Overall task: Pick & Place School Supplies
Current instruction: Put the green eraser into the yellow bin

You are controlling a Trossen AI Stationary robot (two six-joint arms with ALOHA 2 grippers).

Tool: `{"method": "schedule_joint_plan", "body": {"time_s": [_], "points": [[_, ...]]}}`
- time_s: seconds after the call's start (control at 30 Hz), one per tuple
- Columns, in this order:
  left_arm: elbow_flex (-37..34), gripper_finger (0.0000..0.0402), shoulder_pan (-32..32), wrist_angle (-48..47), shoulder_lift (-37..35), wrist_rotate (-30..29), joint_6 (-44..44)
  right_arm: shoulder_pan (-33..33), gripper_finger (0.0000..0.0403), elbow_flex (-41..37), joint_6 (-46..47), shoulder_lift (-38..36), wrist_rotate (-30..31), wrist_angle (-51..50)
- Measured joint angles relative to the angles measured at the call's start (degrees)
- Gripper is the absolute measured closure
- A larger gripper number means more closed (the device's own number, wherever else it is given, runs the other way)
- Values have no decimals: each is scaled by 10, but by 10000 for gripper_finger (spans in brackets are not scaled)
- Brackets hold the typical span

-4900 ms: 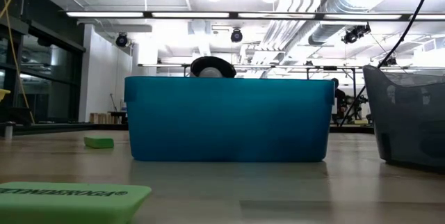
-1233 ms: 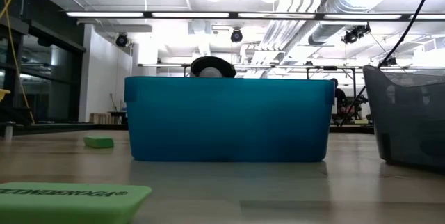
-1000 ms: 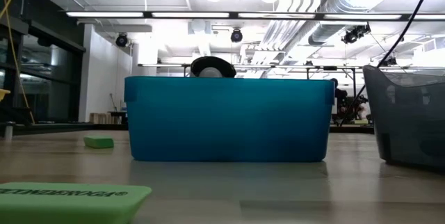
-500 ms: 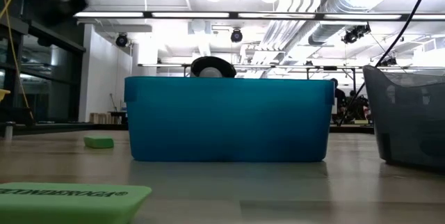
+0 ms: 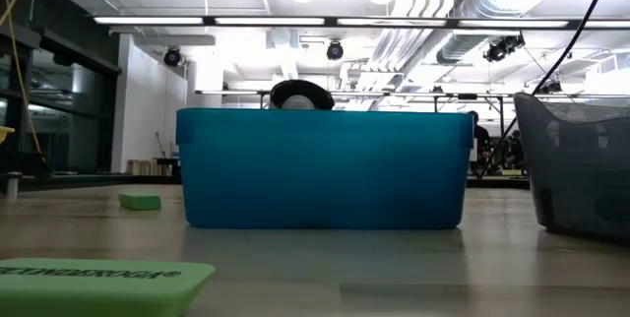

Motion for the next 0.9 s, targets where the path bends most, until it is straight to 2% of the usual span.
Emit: {"method": "schedule_joint_plan", "body": {"time_s": [0.23, 0.33, 0.67, 0.9], "points": [[0, 361, 3, -28, 6, 90, -18, 0, 213, 0, 0, 0, 4, 0], [0, 354, 6, -35, 7, 110, -30, -1, 213, 0, 0, 0, 4, 0], [0, 301, 6, -39, 7, 114, -43, -12, 213, 0, 0, 0, -2, -11], [0, 291, 8, -40, 7, 110, -30, -17, 213, 0, 0, 0, -3, -18]]}}
